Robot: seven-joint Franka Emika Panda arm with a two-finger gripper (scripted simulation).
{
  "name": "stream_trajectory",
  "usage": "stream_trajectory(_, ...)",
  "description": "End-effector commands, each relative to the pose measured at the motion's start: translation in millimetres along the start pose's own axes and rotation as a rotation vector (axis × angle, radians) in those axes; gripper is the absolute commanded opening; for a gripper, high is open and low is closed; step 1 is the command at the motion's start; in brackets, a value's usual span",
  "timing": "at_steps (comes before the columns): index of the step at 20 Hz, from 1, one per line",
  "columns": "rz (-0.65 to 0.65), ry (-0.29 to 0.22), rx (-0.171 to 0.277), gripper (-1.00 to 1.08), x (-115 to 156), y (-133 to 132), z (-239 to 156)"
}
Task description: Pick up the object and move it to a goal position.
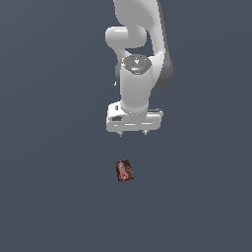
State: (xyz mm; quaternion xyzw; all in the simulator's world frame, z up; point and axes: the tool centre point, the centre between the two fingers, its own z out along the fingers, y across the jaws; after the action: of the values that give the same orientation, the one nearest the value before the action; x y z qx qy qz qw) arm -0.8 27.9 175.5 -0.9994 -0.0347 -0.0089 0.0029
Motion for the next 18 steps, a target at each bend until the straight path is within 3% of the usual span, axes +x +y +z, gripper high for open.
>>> stream_trajectory(1, 0.000, 0.000, 0.000, 1.00, 0, 0, 0)
stream_trajectory(10, -0.046, 0.005, -0.015, 1.00, 5, -20, -10)
stream_trajectory(18, -0.050, 0.004, -0.015, 1.00, 9, -18, -7)
